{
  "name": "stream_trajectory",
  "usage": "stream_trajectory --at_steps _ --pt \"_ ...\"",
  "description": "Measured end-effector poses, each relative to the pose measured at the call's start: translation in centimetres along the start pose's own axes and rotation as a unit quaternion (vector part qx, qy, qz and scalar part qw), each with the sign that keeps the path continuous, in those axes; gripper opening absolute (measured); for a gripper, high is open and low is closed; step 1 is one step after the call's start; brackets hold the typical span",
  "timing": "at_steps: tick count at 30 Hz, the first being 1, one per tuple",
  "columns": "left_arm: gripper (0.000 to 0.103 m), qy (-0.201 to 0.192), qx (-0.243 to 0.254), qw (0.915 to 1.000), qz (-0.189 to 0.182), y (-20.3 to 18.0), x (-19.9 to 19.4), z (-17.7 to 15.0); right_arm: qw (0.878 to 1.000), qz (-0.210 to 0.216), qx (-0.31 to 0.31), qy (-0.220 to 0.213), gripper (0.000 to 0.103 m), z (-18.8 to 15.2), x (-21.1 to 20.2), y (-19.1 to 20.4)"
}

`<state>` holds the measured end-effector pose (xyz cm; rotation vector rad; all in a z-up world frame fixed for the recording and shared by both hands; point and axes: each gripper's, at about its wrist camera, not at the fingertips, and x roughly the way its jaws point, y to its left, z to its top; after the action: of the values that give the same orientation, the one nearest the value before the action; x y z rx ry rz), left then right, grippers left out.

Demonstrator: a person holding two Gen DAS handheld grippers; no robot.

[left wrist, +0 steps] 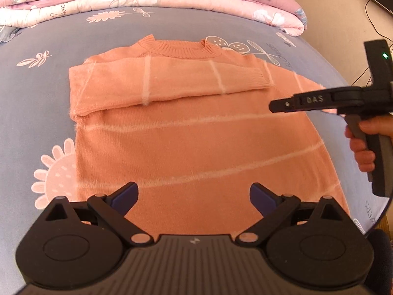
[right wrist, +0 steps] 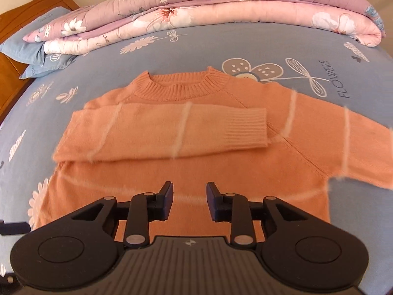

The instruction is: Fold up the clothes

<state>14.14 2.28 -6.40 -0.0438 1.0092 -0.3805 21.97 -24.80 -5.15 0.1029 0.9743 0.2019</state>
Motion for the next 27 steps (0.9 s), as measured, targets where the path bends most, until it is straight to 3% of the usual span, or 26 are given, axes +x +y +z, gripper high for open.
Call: stream_trajectory --at_steps 2,11,13,16,18,23,27 --pt "0.097 0.011 0.001 0.9999 -0.002 -0.6 -0.2 -0.7 1.0 -0.012 0.01 0.013 0.044 -2.4 -1.5 -0.9" --pt "0.097 0.032 0.015 0.9994 -0.003 -3.8 -1.3 -2.8 0.995 -0.019 0.07 0.072 0.044 -12.8 -3.6 -2.1" --pt "0.097 0.041 0.014 0.999 0.015 -4.3 -0.7 -3.5 0.994 -0.011 0.084 0.073 0.044 -14.3 -4.4 -2.1" --pt "0.097 0.048 0.036 0.9976 0.033 -5.2 0.5 -5.1 0.993 -0.005 0.098 0.072 0.044 -16.2 -5.5 -2.1" --pt "0.097 0.061 0.018 0.9978 0.019 -5.0 1.6 -6.2 0.992 0.003 0.109 0.069 0.045 -17.2 -6.0 -2.2" --pt "0.097 0.065 -0.005 0.9974 0.03 -4.5 3.2 -8.8 0.991 0.012 0.118 0.058 0.045 -17.7 -7.4 -1.9" --pt "0.097 0.062 0.016 0.9974 0.034 -4.7 3.3 -9.7 0.99 0.003 0.125 0.066 0.052 -18.5 -7.1 -2.0"
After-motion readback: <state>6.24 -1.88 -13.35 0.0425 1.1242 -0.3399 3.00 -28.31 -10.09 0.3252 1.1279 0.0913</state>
